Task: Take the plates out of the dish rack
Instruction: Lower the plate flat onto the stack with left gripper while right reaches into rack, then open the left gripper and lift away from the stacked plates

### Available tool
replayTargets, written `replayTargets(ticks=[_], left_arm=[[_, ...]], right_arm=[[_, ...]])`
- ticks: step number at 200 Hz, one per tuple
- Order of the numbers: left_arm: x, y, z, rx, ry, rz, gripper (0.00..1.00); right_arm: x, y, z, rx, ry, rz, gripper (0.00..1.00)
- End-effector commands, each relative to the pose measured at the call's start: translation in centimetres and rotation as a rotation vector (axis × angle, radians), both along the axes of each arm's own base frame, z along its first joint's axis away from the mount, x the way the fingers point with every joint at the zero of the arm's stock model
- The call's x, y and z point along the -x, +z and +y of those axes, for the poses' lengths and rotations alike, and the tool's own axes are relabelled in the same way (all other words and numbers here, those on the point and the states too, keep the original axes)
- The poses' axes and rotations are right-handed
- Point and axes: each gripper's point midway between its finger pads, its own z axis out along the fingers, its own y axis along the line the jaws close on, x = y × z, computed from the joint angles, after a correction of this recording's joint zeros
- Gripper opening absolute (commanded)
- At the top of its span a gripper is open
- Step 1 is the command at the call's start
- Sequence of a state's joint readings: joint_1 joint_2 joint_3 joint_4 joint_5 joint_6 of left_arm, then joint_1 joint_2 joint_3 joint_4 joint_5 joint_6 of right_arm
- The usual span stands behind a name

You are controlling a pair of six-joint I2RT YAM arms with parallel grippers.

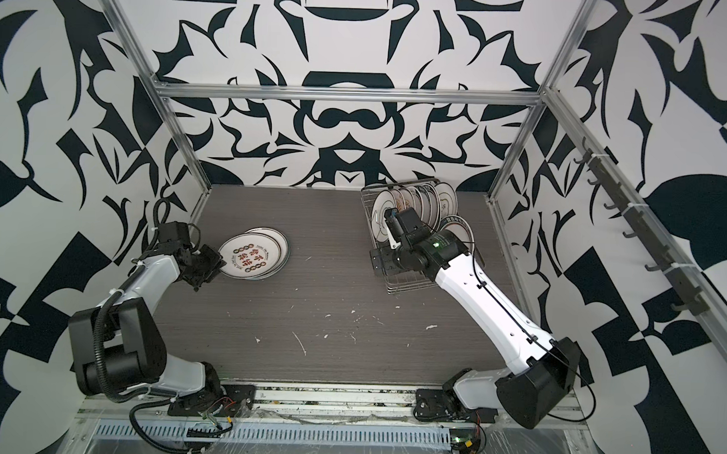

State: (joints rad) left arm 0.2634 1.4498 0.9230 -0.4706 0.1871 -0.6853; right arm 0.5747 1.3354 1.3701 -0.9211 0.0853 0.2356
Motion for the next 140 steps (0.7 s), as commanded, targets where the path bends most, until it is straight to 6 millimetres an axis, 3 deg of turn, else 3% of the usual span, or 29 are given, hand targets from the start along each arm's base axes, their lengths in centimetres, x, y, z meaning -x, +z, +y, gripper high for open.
replayTargets(ticks=[1,43,72,99,140], left_arm=[[-0.4,-0.6,-0.2,0.026,-0.002,-0.009,0.34],[-0.8,-1.2,-0.6,0.050,-0.012,-0.009,0.36],[-0.9,-0.7,-0.9,0.056,-0.029,-0.041,0.52],[-1.1,1.0,-1.7,0.067,-0.059,-0.090,0.59],[-1.8,7.1,-5.0,0.071,-0.186,-0.259,0.65]], right_arm=[[0.1,1.2,-0.2,-0.026,0.003,-0.038,0.99],[0.3,0.9,-0.8,-0.020,-0.017,-0.031,0.99],[0.0,0.8,-2.6,-0.025,-0.078,-0.030,0.99],[-0.7,0.7,-6.3,-0.033,-0.187,-0.029,0.99],[-1.9,0.5,-13.6,0.032,-0.397,-0.064,0.99]])
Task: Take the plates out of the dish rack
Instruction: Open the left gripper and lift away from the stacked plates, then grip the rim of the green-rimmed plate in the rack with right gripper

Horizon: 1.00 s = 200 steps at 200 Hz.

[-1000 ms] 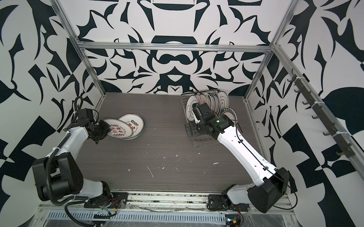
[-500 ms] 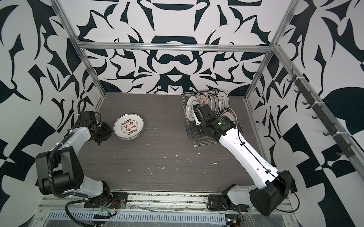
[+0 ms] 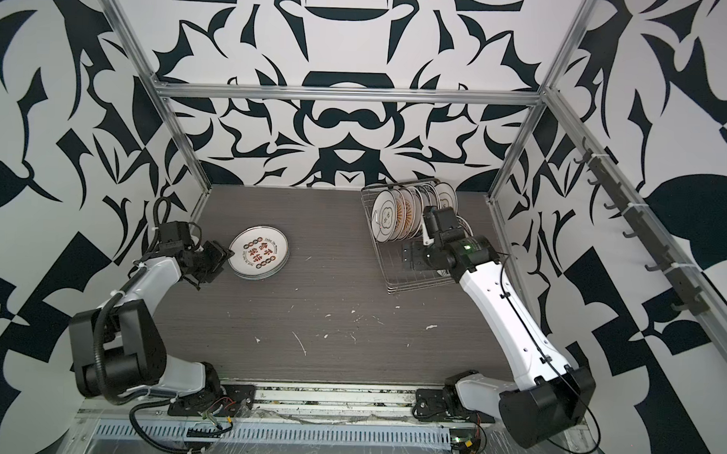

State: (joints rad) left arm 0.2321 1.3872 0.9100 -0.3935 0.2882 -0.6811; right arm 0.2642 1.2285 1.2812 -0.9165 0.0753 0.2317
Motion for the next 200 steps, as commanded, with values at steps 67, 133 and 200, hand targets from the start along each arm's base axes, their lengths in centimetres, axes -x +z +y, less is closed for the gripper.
replayTargets(ticks=[67,133,200], left_arm=[[-1.0,9.8,-9.6,0.001,-0.346,-0.347,0.84],[-0.2,9.1,-13.5,0.031,-0.456,-0.344,0.99],[1.2,7.6,-13.1,0.021,-0.427,-0.309,0.99]], right_arm=[[-3.4,-1.2,-9.5,0.054,-0.277,-0.048,0.99],[-6.5,-4.6,-11.5,0.016,-0.352,-0.033,0.96],[-9.4,-6.7,-12.1,0.026,-0.305,-0.030,0.78]])
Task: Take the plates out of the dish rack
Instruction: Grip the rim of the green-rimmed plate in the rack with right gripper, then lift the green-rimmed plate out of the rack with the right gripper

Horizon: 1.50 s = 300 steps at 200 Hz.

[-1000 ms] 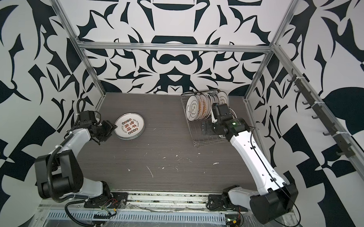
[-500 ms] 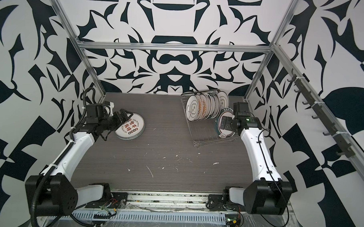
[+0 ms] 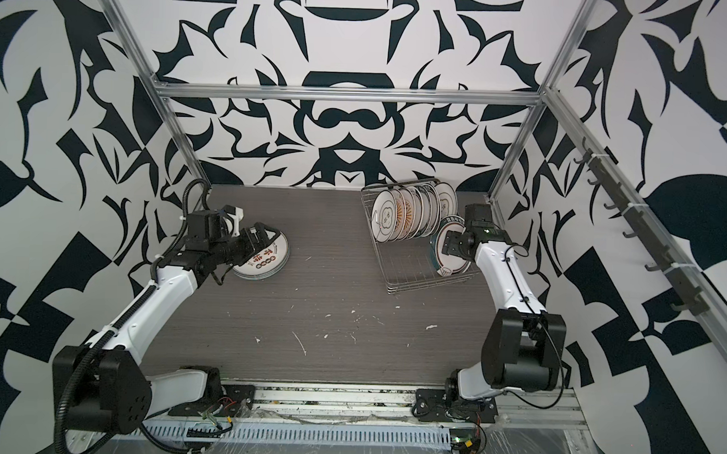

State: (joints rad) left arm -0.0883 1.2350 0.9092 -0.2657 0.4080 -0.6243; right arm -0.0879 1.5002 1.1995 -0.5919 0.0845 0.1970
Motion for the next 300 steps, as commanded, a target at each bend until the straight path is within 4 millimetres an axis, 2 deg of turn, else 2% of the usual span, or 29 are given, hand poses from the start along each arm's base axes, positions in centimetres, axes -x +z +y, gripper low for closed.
replayTargets(ticks=[1,62,94,129,172,199,253,300], left_arm=[[0.7,-0.1,0.2,-0.006,0.012,-0.002,0.99],[0.9,-0.9,0.9,-0.027,0.058,0.022,0.99],[0.6,-2.3,2.6,-0.078,0.157,0.065,0.99],[0.7,-2.6,3.5,-0.121,0.192,0.080,0.99],[0.5,-3.6,3.0,-0.114,0.165,0.117,0.99],[0.3,-4.0,2.6,-0.105,0.144,0.128,0.99],[0.1,-2.4,1.2,-0.100,0.038,0.062,0.99],[-0.4,-0.7,-0.3,-0.083,-0.024,-0.008,0.99]], right_arm=[[-1.5,1.0,-0.3,0.006,0.025,-0.058,0.77],[-1.7,-0.5,-0.8,0.006,0.046,-0.047,0.57],[-1.4,-1.2,-0.7,0.007,0.055,-0.034,0.48],[-1.4,-1.6,-0.3,-0.015,0.064,-0.036,0.40],[-1.1,-1.6,-0.3,-0.016,0.060,-0.029,0.25],[-0.8,-1.0,-0.5,-0.005,0.046,-0.032,0.20],[0.0,1.0,-0.7,0.006,0.026,-0.072,0.12],[0.9,4.3,-1.2,0.032,-0.007,-0.153,0.04]])
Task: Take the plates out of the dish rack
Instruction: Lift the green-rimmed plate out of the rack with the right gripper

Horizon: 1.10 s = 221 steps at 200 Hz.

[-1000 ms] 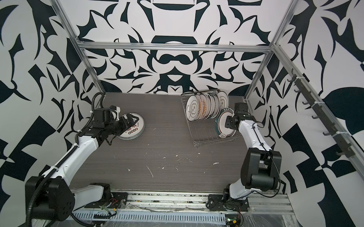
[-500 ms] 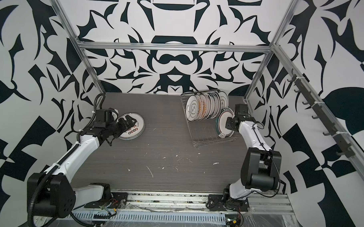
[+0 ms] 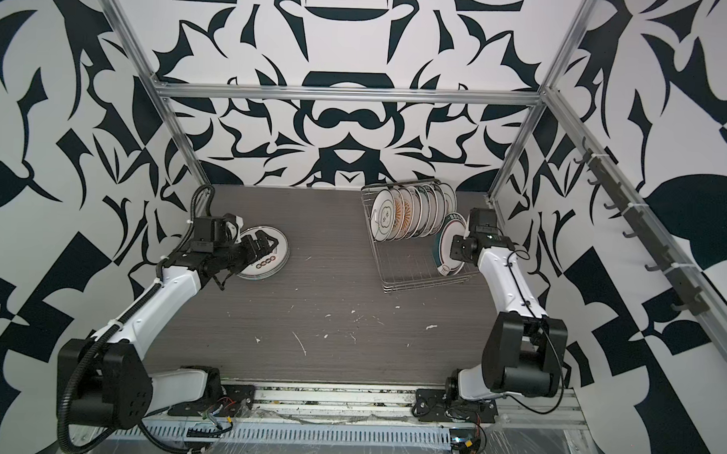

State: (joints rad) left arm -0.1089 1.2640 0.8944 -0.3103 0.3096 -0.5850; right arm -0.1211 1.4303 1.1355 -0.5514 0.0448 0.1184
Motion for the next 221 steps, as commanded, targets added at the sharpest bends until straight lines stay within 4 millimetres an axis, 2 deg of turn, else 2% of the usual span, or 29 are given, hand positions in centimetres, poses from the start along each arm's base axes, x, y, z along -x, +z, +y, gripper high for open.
replayTargets(ticks=[1,25,29,67,96,135,155,175,199,221], left_arm=[[-0.7,2.2,-1.1,0.017,-0.058,-0.069,0.99],[-1.2,3.8,-2.0,0.054,-0.082,-0.114,0.99],[-1.5,3.0,-2.3,0.057,-0.086,-0.088,0.99],[-2.9,5.0,-4.2,0.078,-0.138,-0.120,0.99],[-4.3,6.2,-5.1,0.077,-0.147,-0.157,0.99],[-5.8,6.2,-5.6,0.085,-0.152,-0.156,0.99],[-6.4,5.8,-5.7,0.094,-0.139,-0.156,0.99],[-6.7,5.7,-5.4,0.106,-0.103,-0.163,0.99],[-6.8,6.0,-4.7,0.095,-0.059,-0.195,0.99],[-6.8,6.0,-3.6,0.058,-0.020,-0.218,0.99]], right_arm=[[0.0,3.8,-0.7,0.012,-0.060,-0.116,0.04],[0.6,6.2,-0.8,0.027,-0.070,-0.173,0.00],[0.7,6.5,-0.8,0.029,-0.072,-0.180,0.00],[1.7,10.4,-0.9,0.029,-0.099,-0.301,0.00],[0.9,13.3,0.1,-0.055,-0.097,-0.467,0.00],[-0.8,16.8,1.1,-0.168,-0.091,-0.628,0.00],[-2.4,18.2,2.5,-0.317,-0.078,-0.725,0.00],[-4.0,19.3,4.7,-0.508,-0.050,-0.810,0.00],[-5.8,20.1,8.9,-0.593,0.015,-0.868,0.00],[-7.9,19.5,12.4,-0.678,0.023,-0.899,0.00]])
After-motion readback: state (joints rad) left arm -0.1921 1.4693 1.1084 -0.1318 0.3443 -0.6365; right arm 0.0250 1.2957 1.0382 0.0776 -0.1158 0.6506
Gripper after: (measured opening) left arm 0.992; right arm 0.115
